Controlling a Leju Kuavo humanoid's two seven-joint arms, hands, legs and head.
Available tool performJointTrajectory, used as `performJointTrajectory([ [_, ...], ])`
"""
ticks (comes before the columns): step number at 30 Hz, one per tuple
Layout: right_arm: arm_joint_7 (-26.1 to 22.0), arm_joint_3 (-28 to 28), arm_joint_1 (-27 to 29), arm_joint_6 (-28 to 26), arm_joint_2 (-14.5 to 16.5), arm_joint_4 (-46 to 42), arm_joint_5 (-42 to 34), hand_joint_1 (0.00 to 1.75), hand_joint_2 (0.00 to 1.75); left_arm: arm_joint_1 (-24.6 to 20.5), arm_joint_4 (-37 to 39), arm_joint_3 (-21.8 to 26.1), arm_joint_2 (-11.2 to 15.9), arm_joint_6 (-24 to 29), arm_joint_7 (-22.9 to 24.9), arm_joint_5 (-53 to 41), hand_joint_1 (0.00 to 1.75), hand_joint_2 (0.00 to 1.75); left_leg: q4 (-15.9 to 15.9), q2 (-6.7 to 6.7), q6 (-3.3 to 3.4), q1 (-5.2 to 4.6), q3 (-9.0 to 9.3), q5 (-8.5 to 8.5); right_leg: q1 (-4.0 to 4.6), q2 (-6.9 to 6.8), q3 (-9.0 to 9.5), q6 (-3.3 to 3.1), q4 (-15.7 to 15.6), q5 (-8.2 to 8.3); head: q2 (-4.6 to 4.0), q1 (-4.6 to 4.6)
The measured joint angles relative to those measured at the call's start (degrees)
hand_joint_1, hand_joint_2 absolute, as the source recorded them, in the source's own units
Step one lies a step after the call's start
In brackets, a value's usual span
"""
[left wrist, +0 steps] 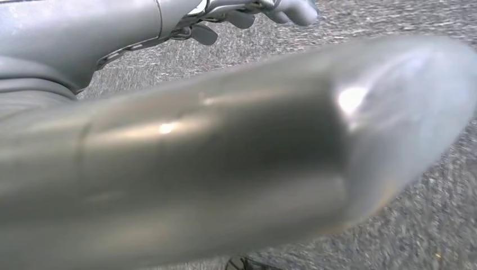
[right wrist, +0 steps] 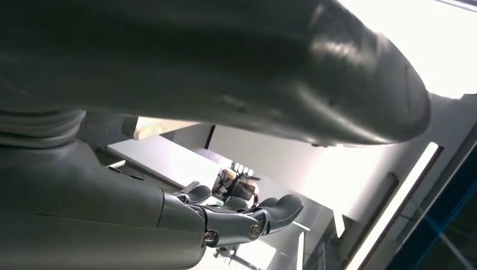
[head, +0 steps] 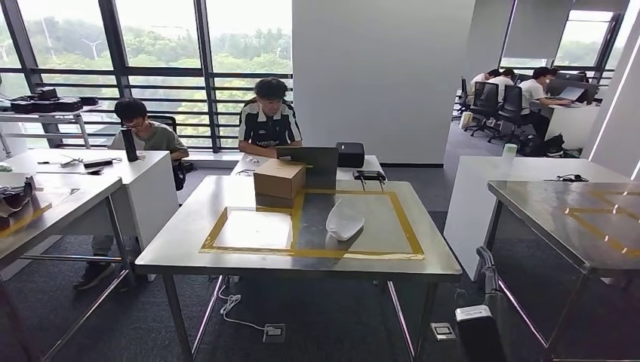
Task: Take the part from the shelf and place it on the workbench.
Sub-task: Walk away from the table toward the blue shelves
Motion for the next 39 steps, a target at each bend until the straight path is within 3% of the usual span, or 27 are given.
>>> performJointTrajectory([
  [2, -0.57, -0.02, 0.17, -1.45, 0.20, 0.27, 0.21, 0.00, 0.00, -0.02, -0.02, 0.02, 0.01, 0.02, -0.22, -0.01, 0.00, 0.00, 0.06, 0.09, 0.39, -0.15, -1.65, 1.44, 0.03, 0.07, -1.97, 0.15, 7.33, -5.72, 0.00, 0.01],
  [3, -0.95, -0.02, 0.30, -2.09, 0.32, 0.38, 0.29, 0.00, 0.00, 0.00, -0.01, 0.04, -0.01, 0.02, -0.34, -0.02, 0.00, 0.00, 0.11, 0.12, 0.44, -0.24, -2.66, 2.19, 0.07, 0.10, -2.46, 0.10, 10.67, -7.19, 0.00, 0.01],
  [4, -1.34, -0.02, 0.40, -2.68, 0.45, 0.48, 0.37, 0.00, 0.00, 0.02, -0.01, 0.07, -0.01, 0.02, -0.42, -0.01, 0.00, 0.00, 0.17, 0.15, 0.47, -0.32, -3.67, 2.93, 0.15, 0.13, -2.23, -0.03, 12.65, -7.34, 0.00, 0.01],
  [5, -1.67, -0.02, 0.45, -3.22, 0.60, 0.54, 0.44, 0.00, 0.00, 0.02, -0.01, 0.10, -0.01, 0.02, -0.49, -0.01, 0.00, 0.00, 0.24, 0.18, 0.44, -0.37, -4.64, 3.64, 0.27, 0.16, -0.96, -0.24, 12.69, -6.30, 0.00, 0.01],
  [7, -1.94, -0.01, 0.34, -4.06, 0.92, 0.55, 0.53, 0.00, 0.00, -0.03, -0.01, 0.21, -0.06, 0.01, -0.66, -0.01, 0.00, 0.00, 0.36, 0.20, 0.27, -0.40, -6.14, 4.89, 0.72, 0.22, 4.48, -0.93, 7.21, -3.75, 0.00, 0.01],
  [9, -1.96, 0.04, 0.00, -4.86, 1.21, 0.42, 0.74, 0.00, 0.00, -0.11, -0.01, 0.29, -0.23, -0.03, -0.81, -0.04, 0.00, 0.00, 0.31, 0.22, -0.20, -0.43, -6.93, 6.03, 1.27, 0.22, 10.32, -1.78, -0.87, -4.26, 0.00, 0.01],
  [11, -1.85, 0.13, -0.32, -5.73, 1.37, 0.27, 1.34, 0.00, 0.00, -0.14, -0.01, 0.33, -0.38, -0.14, -0.91, -0.11, 0.00, 0.00, -0.07, 0.28, -0.91, -0.31, -7.21, 7.21, 1.72, 0.23, 12.27, -2.40, -4.79, -5.28, 0.00, 0.00],
  [13, -1.40, 0.31, -0.47, -5.84, 1.42, 0.24, 1.77, 0.00, 0.00, -0.05, 0.02, 0.40, -0.39, -0.25, -0.96, -0.21, 0.00, 0.00, -0.40, 0.25, -1.65, -0.27, -7.56, 7.85, 1.55, 0.12, 11.53, -2.89, -5.57, -4.01, 0.00, -0.04],
  [14, -1.11, 0.42, -0.54, -5.23, 1.44, 0.24, 1.68, 0.00, 0.00, 0.00, 0.03, 0.44, -0.37, -0.29, -0.97, -0.31, 0.00, 0.00, 0.18, 0.14, -2.00, -0.28, -7.95, 6.84, 1.33, 0.03, 11.04, -3.20, -5.90, -3.19, 0.00, -0.10],
  [16, -0.74, 0.59, -0.60, -3.42, 1.41, 0.23, 1.12, 0.00, 0.00, 0.03, 0.03, 0.48, -0.31, -0.47, -1.04, -0.63, 0.00, 0.00, 4.59, -0.07, -2.67, -0.11, -9.30, 1.74, 1.00, -0.13, 9.73, -3.61, -6.30, -1.62, 0.00, -0.23],
  [17, -0.70, 0.61, -0.56, -2.64, 1.36, 0.23, 0.82, 0.00, 0.00, 0.03, 0.03, 0.49, -0.28, -0.59, -1.09, -0.82, 0.00, 0.00, 8.21, -0.11, -3.02, 0.03, -9.95, -1.21, 0.96, -0.14, 8.88, -3.74, -6.29, -0.93, 0.00, -0.31],
  [18, -0.70, 0.61, -0.48, -2.17, 1.30, 0.23, 0.61, 0.00, 0.00, 0.02, 0.03, 0.49, -0.25, -0.69, -1.13, -0.97, 0.00, 0.00, 11.77, -0.10, -3.33, 0.18, -10.41, -3.08, 0.96, -0.19, 8.06, -3.70, -6.20, -0.25, 0.00, -0.32],
  [19, -0.71, 0.62, -0.38, -1.93, 1.21, 0.23, 0.48, 0.00, 0.00, 0.02, 0.03, 0.49, -0.22, -0.75, -1.14, -1.05, 0.00, 0.00, 14.33, -0.09, -3.61, 0.34, -10.36, -3.54, 0.93, -0.25, 7.19, -3.61, -6.06, 0.40, 0.00, -0.32],
  [20, -0.74, 0.62, -0.29, -1.81, 1.11, 0.23, 0.41, 0.00, 0.00, 0.02, 0.03, 0.49, -0.19, -0.77, -1.14, -1.10, 0.00, 0.00, 15.33, -0.09, -3.84, 0.48, -9.58, -2.72, 0.88, -0.30, 6.23, -3.45, -5.82, 1.04, 0.00, -0.33],
  [22, -0.88, 0.62, -0.14, -1.83, 0.93, 0.10, 0.49, 0.00, 0.00, -0.02, 0.03, 0.49, -0.12, -0.80, -1.16, -1.11, 0.00, 0.00, 11.49, -0.10, -4.17, 0.79, -5.32, -0.09, 0.67, -0.35, 4.20, -2.93, -4.98, 2.13, 0.00, -0.32],
  [23, -0.95, 0.62, -0.04, -1.89, 0.84, -0.10, 0.64, 0.00, 0.00, -0.08, 0.02, 0.49, -0.10, -0.84, -1.20, -1.11, 0.00, 0.00, 7.64, -0.16, -4.27, 0.80, -2.35, -0.08, 0.61, -0.36, 3.23, -2.58, -4.46, 2.56, 0.00, -0.32],
  [25, -1.03, 0.63, 0.10, -2.09, 0.59, -0.58, 1.13, 0.00, 0.00, -0.14, -0.01, 0.49, -0.10, -0.95, -1.33, -1.11, 0.00, 0.00, 1.72, -0.39, -3.67, 0.60, 1.38, -1.61, 0.61, -0.38, 2.02, -1.83, -3.74, 3.46, 0.00, -0.27],
  [26, -1.03, 0.64, 0.21, -2.21, 0.47, -0.75, 1.39, 0.00, 0.00, -0.12, -0.01, 0.49, -0.09, -1.02, -1.39, -1.09, 0.00, 0.00, 0.60, -0.48, -3.11, 0.35, 1.71, -2.09, 0.60, -0.39, 1.73, -1.50, -3.73, 4.00, 0.00, -0.24],
  [28, -1.01, 0.66, 0.65, -2.57, 0.21, -0.81, 1.97, 0.00, 0.00, 0.08, -0.01, 0.52, -0.03, -1.10, -1.44, -1.03, 0.00, 0.00, 0.32, -0.32, -1.77, 0.17, 0.79, -1.40, 0.39, -0.35, 1.45, -0.86, -3.85, 4.76, 0.00, -0.22],
  [29, -1.03, 0.66, 0.97, -3.02, 0.04, -0.81, 2.42, 0.00, 0.00, 0.15, -0.01, 0.54, 0.03, -1.14, -1.45, -0.97, 0.00, 0.00, 0.27, -0.21, -1.18, 0.15, 0.44, -0.85, 0.23, -0.28, 1.10, -0.57, -3.26, 3.92, 0.00, -0.21],
  [31, -1.07, 0.66, 1.37, -4.61, -0.21, -0.80, 3.87, 0.00, 0.00, 0.17, -0.01, 0.57, 0.13, -1.22, -1.48, -0.87, 0.00, 0.00, 0.19, 0.02, -0.36, 0.22, -0.59, 0.41, 0.09, -0.12, -0.46, -0.12, 1.23, -0.85, 0.00, -0.19],
  [33, -0.66, 0.67, 1.51, -6.47, -0.23, -0.79, 5.90, 0.00, 0.00, 0.13, -0.01, 0.58, 0.16, -1.31, -1.52, -0.82, 0.00, 0.00, 0.25, 0.07, -0.06, 0.07, -2.17, 1.73, 0.10, -0.02, -2.27, 0.04, 8.66, -6.16, 0.00, -0.17],
  [34, -0.26, 0.67, 1.59, -7.19, -0.22, -0.77, 6.89, 0.00, 0.00, 0.14, 0.00, 0.58, 0.16, -1.36, -1.57, -0.83, 0.00, 0.00, 0.30, 0.10, -0.01, -0.02, -3.07, 2.39, 0.13, 0.01, -2.48, -0.03, 11.44, -7.20, 0.00, -0.18],
  [35, 0.15, 0.68, 1.66, -7.73, -0.20, -0.76, 7.74, 0.00, 0.00, 0.14, 0.00, 0.59, 0.16, -1.40, -1.67, -0.83, 0.00, 0.00, 0.35, 0.14, -0.01, -0.08, -3.95, 3.03, 0.19, 0.03, -1.77, -0.17, 12.45, -6.91, 0.00, -0.17],
  [36, 0.50, 0.69, 1.69, -8.17, -0.16, -0.74, 8.47, 0.00, 0.00, 0.14, 0.00, 0.60, 0.16, -1.45, -1.79, -0.83, 0.00, 0.00, 0.40, 0.16, -0.06, -0.12, -4.77, 3.64, 0.30, 0.04, 0.01, -0.40, 11.42, -5.70, 0.00, -0.17],
  [37, 0.74, 0.69, 1.68, -8.49, -0.13, -0.74, 9.02, 0.00, 0.00, 0.11, 0.00, 0.60, 0.14, -1.51, -1.91, -0.84, 0.00, 0.00, 0.44, 0.17, -0.15, -0.14, -5.46, 4.22, 0.47, 0.07, 2.83, -0.70, 8.46, -4.32, 0.00, -0.18],
  [39, 0.97, 0.74, 1.53, -9.04, -0.02, -0.85, 9.76, 0.00, 0.00, 0.02, -0.01, 0.60, 0.03, -1.65, -2.15, -0.92, 0.00, 0.00, 0.45, 0.17, -0.53, -0.15, -6.40, 5.25, 0.94, 0.09, 8.85, -1.45, 0.28, -4.06, 0.00, -0.18],
])
